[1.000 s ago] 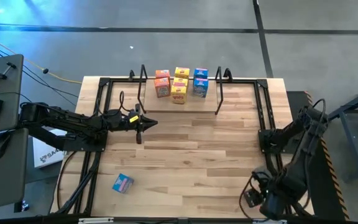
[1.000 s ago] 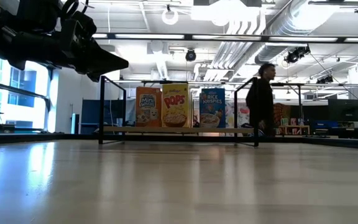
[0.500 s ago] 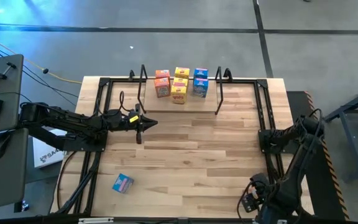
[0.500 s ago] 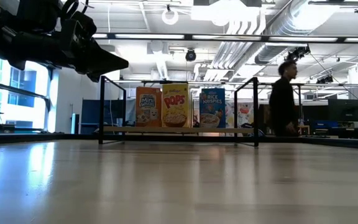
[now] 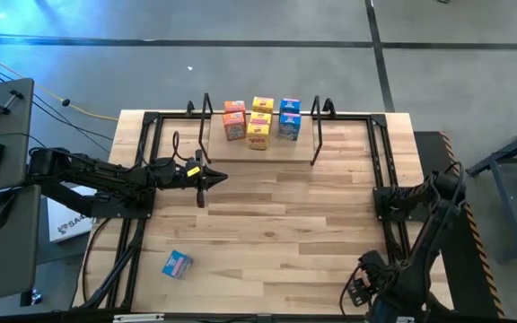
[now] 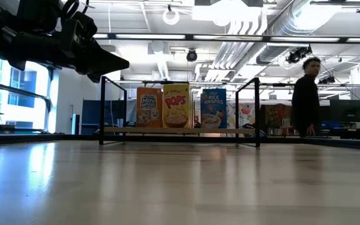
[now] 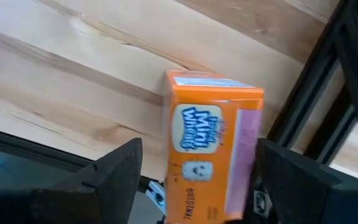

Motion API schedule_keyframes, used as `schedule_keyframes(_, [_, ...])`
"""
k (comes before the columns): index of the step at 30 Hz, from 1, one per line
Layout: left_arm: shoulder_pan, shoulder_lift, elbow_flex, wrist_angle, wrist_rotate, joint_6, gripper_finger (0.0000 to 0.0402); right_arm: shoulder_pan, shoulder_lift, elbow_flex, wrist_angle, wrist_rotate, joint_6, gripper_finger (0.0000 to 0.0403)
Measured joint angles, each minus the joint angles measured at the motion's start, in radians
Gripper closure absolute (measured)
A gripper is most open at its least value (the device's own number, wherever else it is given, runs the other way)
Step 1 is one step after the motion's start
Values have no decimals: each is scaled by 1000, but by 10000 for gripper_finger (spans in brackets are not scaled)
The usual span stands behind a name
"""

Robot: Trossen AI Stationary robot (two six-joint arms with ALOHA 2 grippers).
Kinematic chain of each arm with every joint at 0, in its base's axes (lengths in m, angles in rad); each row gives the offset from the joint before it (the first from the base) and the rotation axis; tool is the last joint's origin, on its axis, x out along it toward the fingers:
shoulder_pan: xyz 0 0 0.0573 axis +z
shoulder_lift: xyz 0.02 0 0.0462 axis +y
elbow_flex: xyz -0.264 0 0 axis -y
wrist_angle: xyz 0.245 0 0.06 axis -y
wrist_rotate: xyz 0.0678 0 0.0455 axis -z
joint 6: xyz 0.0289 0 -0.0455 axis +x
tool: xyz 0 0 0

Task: Stack cereal on shelf
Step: Put the orange cereal box on the shelf aligned with the other orange cereal boxes

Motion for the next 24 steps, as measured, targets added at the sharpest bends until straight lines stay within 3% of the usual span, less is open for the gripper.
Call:
schedule_keyframes(13, [-1,0,0,0,22,-16,392,0,4,-2,23,37,3,116])
schedule_keyframes(24, [-1,0,0,0,23,-17,392,-20,4,-86,107,25,-27,121])
